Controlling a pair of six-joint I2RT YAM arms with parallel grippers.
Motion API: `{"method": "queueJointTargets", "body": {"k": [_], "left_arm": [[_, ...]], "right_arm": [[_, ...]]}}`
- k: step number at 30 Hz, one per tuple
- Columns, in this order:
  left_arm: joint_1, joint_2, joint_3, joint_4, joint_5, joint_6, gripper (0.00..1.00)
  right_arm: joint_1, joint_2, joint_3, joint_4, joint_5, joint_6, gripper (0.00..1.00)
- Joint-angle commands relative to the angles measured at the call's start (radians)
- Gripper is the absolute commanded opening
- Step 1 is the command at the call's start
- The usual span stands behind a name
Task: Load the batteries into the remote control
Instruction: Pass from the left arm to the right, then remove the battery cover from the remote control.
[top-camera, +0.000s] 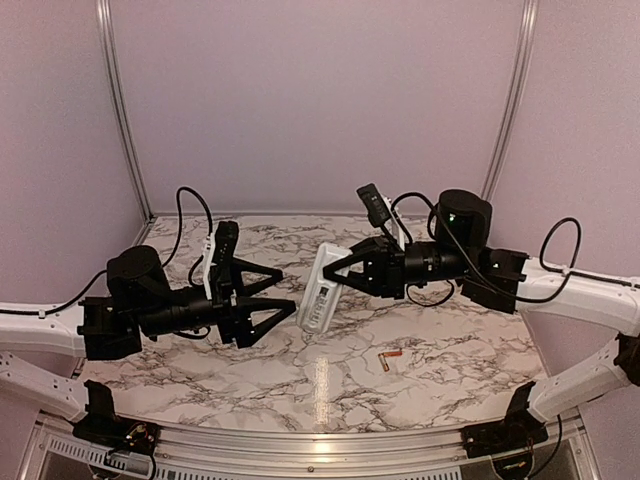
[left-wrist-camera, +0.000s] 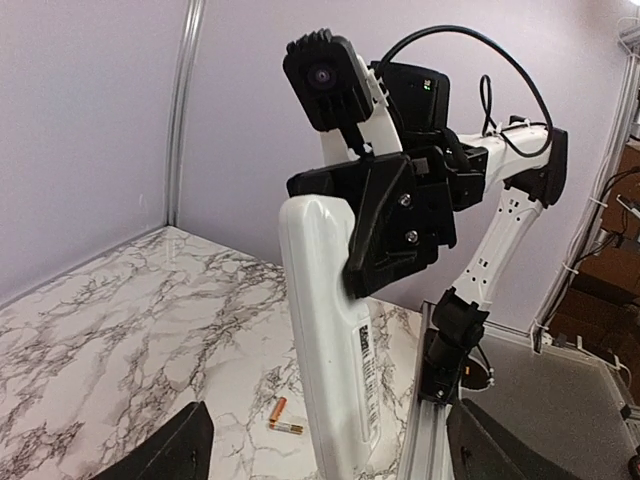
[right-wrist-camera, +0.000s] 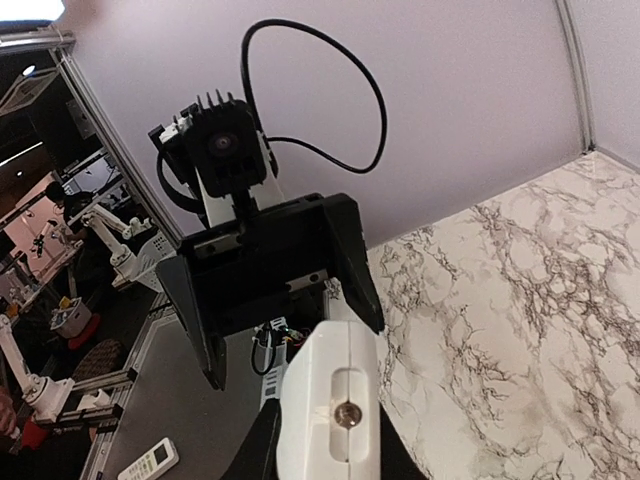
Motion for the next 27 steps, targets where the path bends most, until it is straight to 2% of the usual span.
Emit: {"method": "queueJointTargets", "body": {"k": [1,5,10,19,27], "left_arm": [[0.003,-0.093,0.037,-0.224,-0.233,0.149,0.87],[-0.022,-0.104,0.08,-0.372,-0.329,0.298,0.89],[-0.128,-0.04,0.108,-0.504,-0.457,0.499,0.88],[-0.222,0.134,0.098,-0.479,-0.493,0.711,0.78],[-0.259,0.257,0.14,-0.474,-0.5,0.777,0.61]], "right_arm": [[-0.054,0.044,0.008,-0.095,0.017,0.054,0.0],[-0.101,0.087,-0.019,-0.124,-0.002,0.099,0.0],[-0.126,0.167,-0.039,-0.153,-0.036,0.111,0.0],[-0.127,0.292,-0.088,-0.073,-0.089,0.17,0.0],[-0.127,0.375,-0.145,0.063,-0.128,0.289,0.0]]}}
